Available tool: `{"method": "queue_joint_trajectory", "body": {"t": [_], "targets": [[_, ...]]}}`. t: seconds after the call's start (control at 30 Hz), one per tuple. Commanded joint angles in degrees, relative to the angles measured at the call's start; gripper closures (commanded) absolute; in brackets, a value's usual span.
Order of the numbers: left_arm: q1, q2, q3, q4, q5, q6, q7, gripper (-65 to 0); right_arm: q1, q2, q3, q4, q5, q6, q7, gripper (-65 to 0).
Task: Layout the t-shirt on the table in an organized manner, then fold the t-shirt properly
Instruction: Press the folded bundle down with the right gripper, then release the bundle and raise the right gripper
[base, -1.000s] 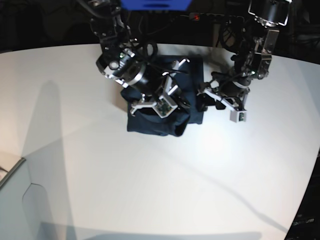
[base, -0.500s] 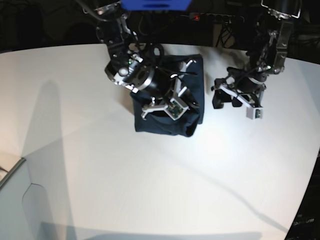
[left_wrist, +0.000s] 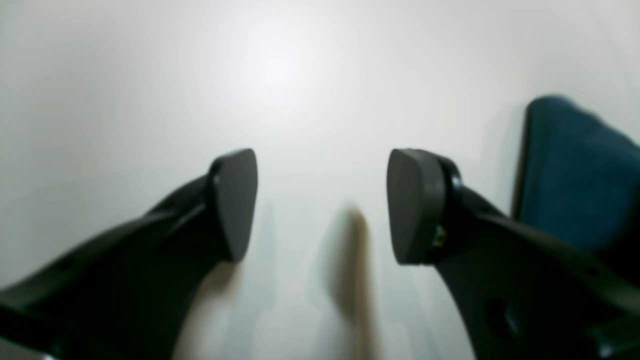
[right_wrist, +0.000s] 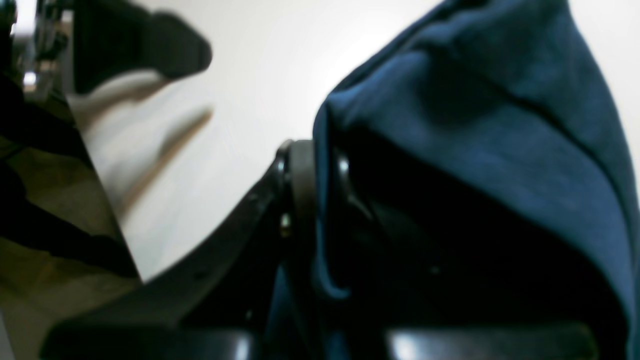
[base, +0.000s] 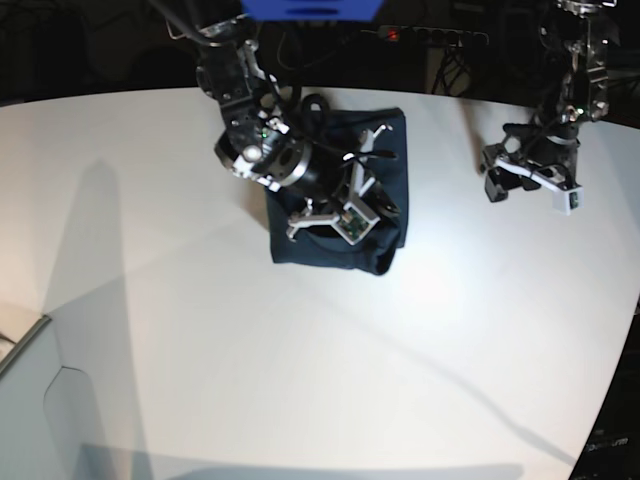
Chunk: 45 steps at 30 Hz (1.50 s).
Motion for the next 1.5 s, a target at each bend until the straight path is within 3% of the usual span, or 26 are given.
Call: {"method": "queue_joint_trajectory", "body": {"t": [0.0,0.2,0.4,0.57,0.83,1.1,1.3,1.47], "targets": [[-0.27,-0.64,-0.21,0.94,-0.48,-0.40,-1.11,-39.8,0.98,-0.55,-0.23,0.83,1.22,1.02,1.81,0.0],[-0.18,-0.64,-0.21,0.94,-0.48,-0.40,-1.11,-39.8,1.24,-0.55,-4.27,0.83,1.22,1.02,1.72,-2.1],[-0.18,-0.64,-0.21,0.94,-0.48,-0.40,-1.11,-39.8,1.15,-0.55,-5.94,1.27,-1.86,1.02,-1.26,-26.1],[-0.18,-0.64,-0.21,0.94,-0.48,-0.40,-1.11,-39.8,0.01,-0.55,-5.68,6.19,-1.77,1.02,-1.18,-37.7],[-0.27,-0.82,-0.30,0.94,-0.56,-0.40,-1.11,-39.8,-5.97,0.67,-2.78,20.79,-1.86,1.02,-1.18,-38.4],[-0.54,-0.99,-0.39,0.94,-0.56,-0.40,-1.29,-39.8,-10.89,4.62,3.99,22.46,-1.86,1.02,-1.18,-38.4],[-0.71,-0.99,-0.39,2.79,-0.56,-0.40,-1.20,-39.9,-14.41,6.12,3.11,20.00,-1.60,1.02,-0.82,-38.8],[-0.62,-0.99,-0.39,4.81,-0.56,-0.40,-1.11,-39.9,-14.41,8.32,-6.21,16.65,-1.77,1.02,-1.18,-38.8]]}}
